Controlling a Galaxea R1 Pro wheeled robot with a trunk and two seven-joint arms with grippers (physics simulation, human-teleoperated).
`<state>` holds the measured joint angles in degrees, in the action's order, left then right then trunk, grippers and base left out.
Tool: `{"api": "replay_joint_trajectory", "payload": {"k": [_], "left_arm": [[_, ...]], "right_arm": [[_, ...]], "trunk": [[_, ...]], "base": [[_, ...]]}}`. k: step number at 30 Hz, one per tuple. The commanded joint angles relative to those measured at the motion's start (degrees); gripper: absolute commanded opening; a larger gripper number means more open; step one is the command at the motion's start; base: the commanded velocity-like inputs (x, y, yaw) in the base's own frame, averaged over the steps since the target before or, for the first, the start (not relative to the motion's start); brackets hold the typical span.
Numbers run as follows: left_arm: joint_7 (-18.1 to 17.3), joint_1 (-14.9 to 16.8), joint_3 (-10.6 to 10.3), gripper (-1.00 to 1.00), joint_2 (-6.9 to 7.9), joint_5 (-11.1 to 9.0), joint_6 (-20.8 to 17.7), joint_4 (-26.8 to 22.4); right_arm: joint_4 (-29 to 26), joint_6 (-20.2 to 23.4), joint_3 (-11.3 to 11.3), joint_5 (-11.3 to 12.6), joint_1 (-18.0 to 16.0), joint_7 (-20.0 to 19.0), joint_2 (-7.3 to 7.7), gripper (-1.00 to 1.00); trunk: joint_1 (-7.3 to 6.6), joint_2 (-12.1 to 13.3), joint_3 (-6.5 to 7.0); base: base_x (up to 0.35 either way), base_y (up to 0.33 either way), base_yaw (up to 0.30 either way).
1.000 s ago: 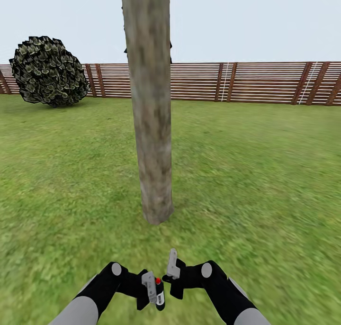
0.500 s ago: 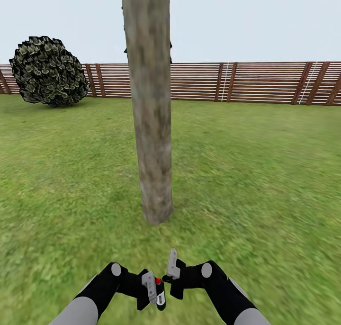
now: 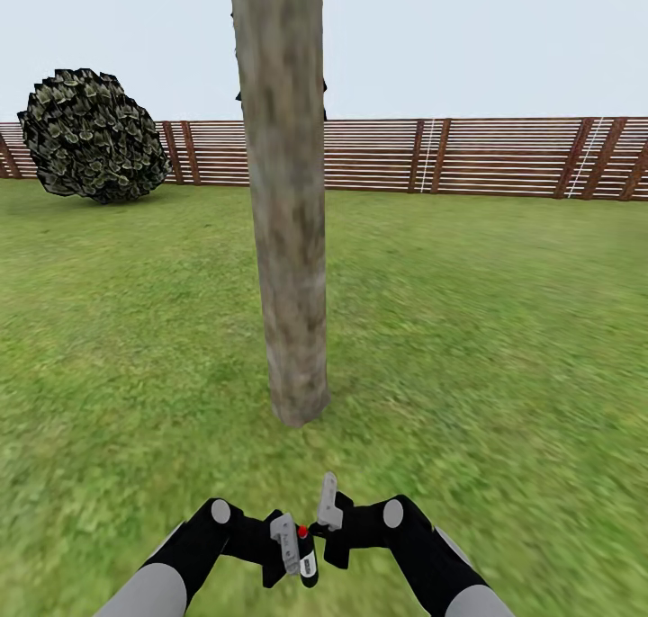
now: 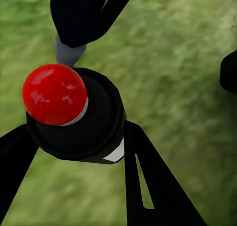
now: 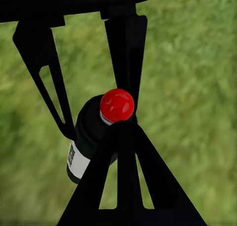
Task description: In the garden, pick up the pesticide atomizer on the floor and spray pesticide onto both trees until each tree trunk is fully covered.
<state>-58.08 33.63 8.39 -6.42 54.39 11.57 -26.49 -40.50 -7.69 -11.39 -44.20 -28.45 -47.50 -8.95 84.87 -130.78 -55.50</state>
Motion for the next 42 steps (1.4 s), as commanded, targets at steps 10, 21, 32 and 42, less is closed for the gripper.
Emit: {"api": "replay_joint_trajectory", "payload": {"k": [10, 21, 32, 42], "left_arm": [[-0.4, 0.0, 0.5, -1.0, -0.12, 0.5, 0.5, 0.0], [-0.4, 0.0, 0.4, -1.0, -0.92, 0.5, 0.5, 0.0], [-0.4, 0.1, 0.3, -1.0, -0.93, 0.5, 0.5, 0.0], [-0.7, 0.0, 0.2, -1.0, -0.56, -1.3, 0.7, 0.1]], "right_arm": [[-0.1, -0.5, 0.1, -0.6, 0.0, -0.1, -0.01, -1.0], [0.0, -0.5, 0.1, -0.7, 0.0, -0.1, -0.01, -1.0], [0.0, -0.5, 0.1, -0.7, 0.0, -0.1, 0.06, -1.0], [0.2, -0.5, 0.1, -0.7, 0.0, 0.0, 0.16, -1.0]], "trunk": [[-0.01, 0.0, -0.05], [-0.01, 0.0, -0.05], [-0.01, 0.0, -0.05], [-0.01, 0.0, -0.05]], "base": [[0.0, 0.0, 0.0], [0.0, 0.0, 0.0], [0.0, 0.0, 0.0], [0.0, 0.0, 0.0]]}}
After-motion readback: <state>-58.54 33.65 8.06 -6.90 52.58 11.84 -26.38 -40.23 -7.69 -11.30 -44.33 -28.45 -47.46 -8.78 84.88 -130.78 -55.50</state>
